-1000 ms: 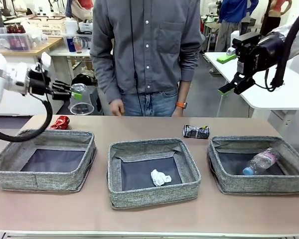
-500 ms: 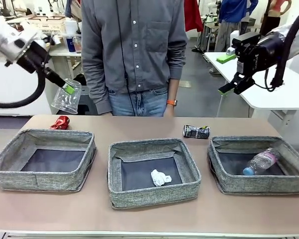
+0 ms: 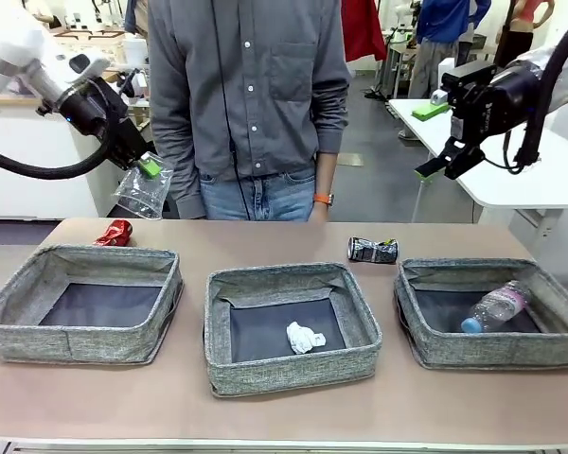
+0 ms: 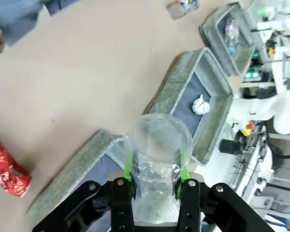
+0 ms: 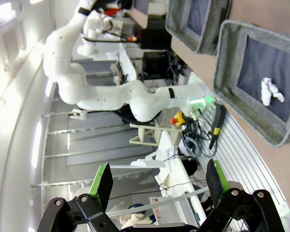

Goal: Sort the waste into the appropriate baskets.
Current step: Pick up the waste item pointed out by the person, then place the picked waste into the Fabric basket indicated by the person.

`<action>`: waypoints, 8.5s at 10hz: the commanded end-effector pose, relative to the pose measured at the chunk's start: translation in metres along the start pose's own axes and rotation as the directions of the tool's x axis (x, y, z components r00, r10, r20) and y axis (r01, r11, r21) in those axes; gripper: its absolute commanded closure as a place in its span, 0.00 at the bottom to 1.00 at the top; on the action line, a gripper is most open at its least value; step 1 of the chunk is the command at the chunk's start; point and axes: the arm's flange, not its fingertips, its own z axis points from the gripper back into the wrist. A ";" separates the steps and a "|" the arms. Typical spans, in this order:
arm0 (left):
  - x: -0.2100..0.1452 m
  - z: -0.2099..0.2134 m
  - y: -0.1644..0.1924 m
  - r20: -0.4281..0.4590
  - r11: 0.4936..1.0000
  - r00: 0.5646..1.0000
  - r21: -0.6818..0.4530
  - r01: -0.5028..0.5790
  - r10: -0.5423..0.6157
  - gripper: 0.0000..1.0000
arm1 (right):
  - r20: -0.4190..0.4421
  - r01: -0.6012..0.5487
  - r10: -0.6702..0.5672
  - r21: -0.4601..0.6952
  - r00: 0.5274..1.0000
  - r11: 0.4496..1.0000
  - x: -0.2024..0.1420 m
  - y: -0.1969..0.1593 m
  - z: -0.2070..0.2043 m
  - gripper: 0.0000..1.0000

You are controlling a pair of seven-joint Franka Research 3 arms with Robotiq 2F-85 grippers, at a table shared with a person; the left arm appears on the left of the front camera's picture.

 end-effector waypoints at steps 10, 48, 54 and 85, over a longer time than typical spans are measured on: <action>0.050 -0.013 -0.157 -0.207 0.955 0.959 -0.185 -0.231 0.192 0.65 | 0.009 -0.026 0.026 0.016 1.000 1.000 -0.002 0.000 -0.002 0.00; 0.122 -0.063 -0.344 -0.295 0.700 0.648 0.451 -0.553 0.702 0.65 | 0.009 -0.026 0.026 0.016 1.000 1.000 -0.002 0.000 -0.002 0.00; 0.122 -0.063 -0.344 -0.295 0.700 0.648 0.451 -0.553 0.702 0.65 | 0.009 -0.026 0.026 0.016 1.000 1.000 -0.002 0.000 -0.002 0.00; 0.199 -0.401 -0.422 0.148 0.652 0.710 0.300 -0.696 0.689 0.65 | 0.738 -0.036 -0.061 0.114 0.672 0.993 -0.344 -0.108 0.128 0.00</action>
